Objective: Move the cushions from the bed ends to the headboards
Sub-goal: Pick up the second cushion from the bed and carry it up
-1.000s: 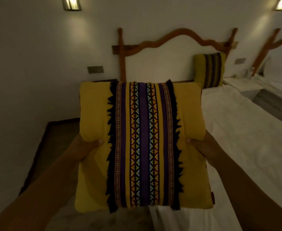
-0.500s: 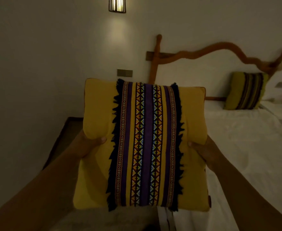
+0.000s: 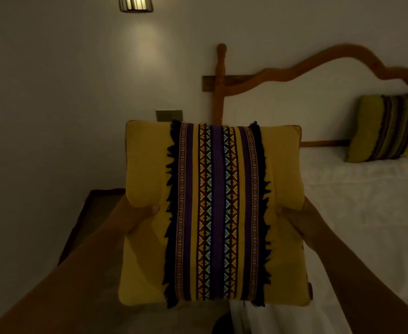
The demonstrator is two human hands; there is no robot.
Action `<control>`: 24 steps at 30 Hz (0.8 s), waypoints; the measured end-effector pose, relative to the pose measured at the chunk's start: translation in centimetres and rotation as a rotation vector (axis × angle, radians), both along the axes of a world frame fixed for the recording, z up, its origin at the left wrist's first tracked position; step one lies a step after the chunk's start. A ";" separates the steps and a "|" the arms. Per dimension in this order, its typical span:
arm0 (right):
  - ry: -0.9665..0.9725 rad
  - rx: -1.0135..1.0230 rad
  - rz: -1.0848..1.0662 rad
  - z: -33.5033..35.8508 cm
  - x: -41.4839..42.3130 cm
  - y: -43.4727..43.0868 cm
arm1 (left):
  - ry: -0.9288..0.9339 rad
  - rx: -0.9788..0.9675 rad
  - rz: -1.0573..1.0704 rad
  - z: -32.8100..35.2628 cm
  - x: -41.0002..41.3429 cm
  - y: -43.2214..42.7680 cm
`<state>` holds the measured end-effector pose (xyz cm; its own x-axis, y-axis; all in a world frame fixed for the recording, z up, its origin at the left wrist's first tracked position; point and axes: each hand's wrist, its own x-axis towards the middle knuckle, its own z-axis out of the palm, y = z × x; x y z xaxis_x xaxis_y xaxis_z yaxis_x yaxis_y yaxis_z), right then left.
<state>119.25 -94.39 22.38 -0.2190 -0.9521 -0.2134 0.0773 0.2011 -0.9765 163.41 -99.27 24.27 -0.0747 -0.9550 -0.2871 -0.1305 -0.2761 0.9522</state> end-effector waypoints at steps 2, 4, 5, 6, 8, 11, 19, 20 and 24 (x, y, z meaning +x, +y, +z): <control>0.005 0.005 0.001 0.1 -1.9 -3.1 | -0.041 -0.006 -0.019 0.2 -2.3 -3.7; 0.007 -0.005 0.017 0.3 -3.9 -6.1 | -0.048 -0.005 -0.038 0.0 -4.7 -7.1; 0.020 0.000 0.019 0.4 -4.9 -7.5 | -0.052 0.005 -0.040 -0.3 -5.7 -8.7; 0.043 0.009 0.017 0.4 -5.9 -8.8 | -0.055 0.017 -0.035 -0.6 -6.7 -10.2; 0.100 0.022 -0.005 0.1 -7.7 -11.3 | -0.060 0.021 -0.037 -0.9 -8.6 -12.7; 0.153 0.064 -0.047 -0.5 -10.3 -14.8 | -0.047 0.024 -0.064 -1.1 -11.3 -16.3; 0.178 0.108 -0.107 -2.6 -16.3 -23.3 | 0.097 0.076 -0.113 -5.1 -19.1 -27.5; 0.185 0.123 -0.123 -3.1 -17.1 -24.8 | 0.095 0.090 -0.120 -6.0 -20.4 -29.5; 0.218 0.227 -0.220 -5.7 -21.0 -31.8 | 0.086 0.124 -0.158 -8.8 -26.1 -37.6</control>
